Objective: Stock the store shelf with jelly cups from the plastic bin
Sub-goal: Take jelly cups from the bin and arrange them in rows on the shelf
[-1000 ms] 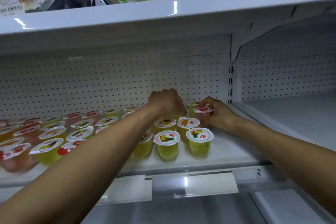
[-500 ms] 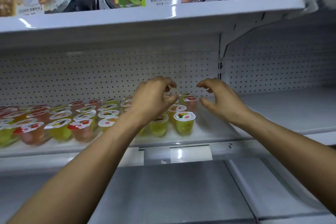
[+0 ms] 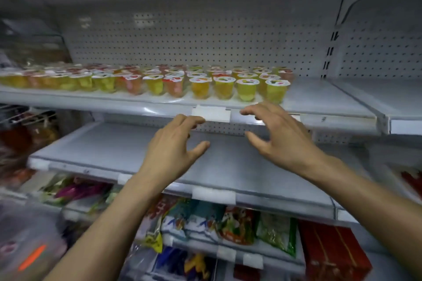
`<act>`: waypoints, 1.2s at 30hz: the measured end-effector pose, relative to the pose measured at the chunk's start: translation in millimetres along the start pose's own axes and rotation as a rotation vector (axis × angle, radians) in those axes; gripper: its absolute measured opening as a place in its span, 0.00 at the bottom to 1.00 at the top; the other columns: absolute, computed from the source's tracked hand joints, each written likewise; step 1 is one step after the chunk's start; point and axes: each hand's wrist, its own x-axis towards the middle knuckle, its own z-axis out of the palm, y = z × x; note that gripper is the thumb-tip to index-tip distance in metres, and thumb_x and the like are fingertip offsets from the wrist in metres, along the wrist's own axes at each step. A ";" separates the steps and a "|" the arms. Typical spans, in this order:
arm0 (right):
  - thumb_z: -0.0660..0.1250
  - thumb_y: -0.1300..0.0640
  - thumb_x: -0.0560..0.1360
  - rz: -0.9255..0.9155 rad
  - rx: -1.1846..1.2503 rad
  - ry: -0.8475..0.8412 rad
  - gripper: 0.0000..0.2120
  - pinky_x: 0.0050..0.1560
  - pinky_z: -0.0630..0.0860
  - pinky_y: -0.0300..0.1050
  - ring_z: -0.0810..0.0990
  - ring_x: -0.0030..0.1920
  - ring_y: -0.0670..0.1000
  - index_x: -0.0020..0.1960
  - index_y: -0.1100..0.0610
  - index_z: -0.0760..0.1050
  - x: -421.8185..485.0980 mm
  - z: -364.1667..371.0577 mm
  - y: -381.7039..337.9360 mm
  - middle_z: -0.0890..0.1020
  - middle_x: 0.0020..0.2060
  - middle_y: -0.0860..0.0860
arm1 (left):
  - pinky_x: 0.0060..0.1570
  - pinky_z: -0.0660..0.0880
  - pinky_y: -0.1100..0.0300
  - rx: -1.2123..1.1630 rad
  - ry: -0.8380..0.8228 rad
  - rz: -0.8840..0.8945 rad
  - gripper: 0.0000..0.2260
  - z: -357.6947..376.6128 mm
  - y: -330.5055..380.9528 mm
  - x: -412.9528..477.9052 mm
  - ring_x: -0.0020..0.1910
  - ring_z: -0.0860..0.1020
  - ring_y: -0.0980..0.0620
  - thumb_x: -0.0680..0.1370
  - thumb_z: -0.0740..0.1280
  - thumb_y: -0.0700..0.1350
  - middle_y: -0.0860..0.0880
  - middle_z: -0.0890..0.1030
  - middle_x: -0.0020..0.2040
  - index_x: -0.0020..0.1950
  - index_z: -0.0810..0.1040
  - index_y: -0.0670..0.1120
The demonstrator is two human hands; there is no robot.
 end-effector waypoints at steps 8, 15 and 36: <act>0.64 0.48 0.77 -0.129 0.046 -0.305 0.20 0.58 0.72 0.50 0.68 0.65 0.49 0.68 0.47 0.67 23.1 98.1 -92.3 0.70 0.64 0.46 | 0.48 0.75 0.53 0.095 -0.091 -0.228 0.21 -46.4 -91.0 -77.0 0.50 0.77 0.52 0.76 0.69 0.56 0.52 0.76 0.60 0.68 0.72 0.53; 0.65 0.47 0.76 -0.216 0.153 -0.439 0.21 0.58 0.73 0.52 0.71 0.62 0.51 0.67 0.47 0.68 75.0 217.7 -195.5 0.72 0.62 0.48 | 0.52 0.75 0.52 0.221 -0.212 -0.401 0.23 -97.9 -223.0 -133.4 0.56 0.78 0.48 0.75 0.69 0.57 0.50 0.77 0.59 0.68 0.73 0.52; 0.68 0.50 0.74 -0.378 0.315 -1.052 0.19 0.59 0.71 0.44 0.72 0.63 0.50 0.64 0.50 0.72 181.4 620.3 -482.6 0.74 0.63 0.50 | 0.53 0.76 0.56 -0.142 -0.344 -1.310 0.12 -157.2 -645.6 -346.0 0.48 0.79 0.51 0.76 0.71 0.52 0.52 0.80 0.47 0.58 0.78 0.51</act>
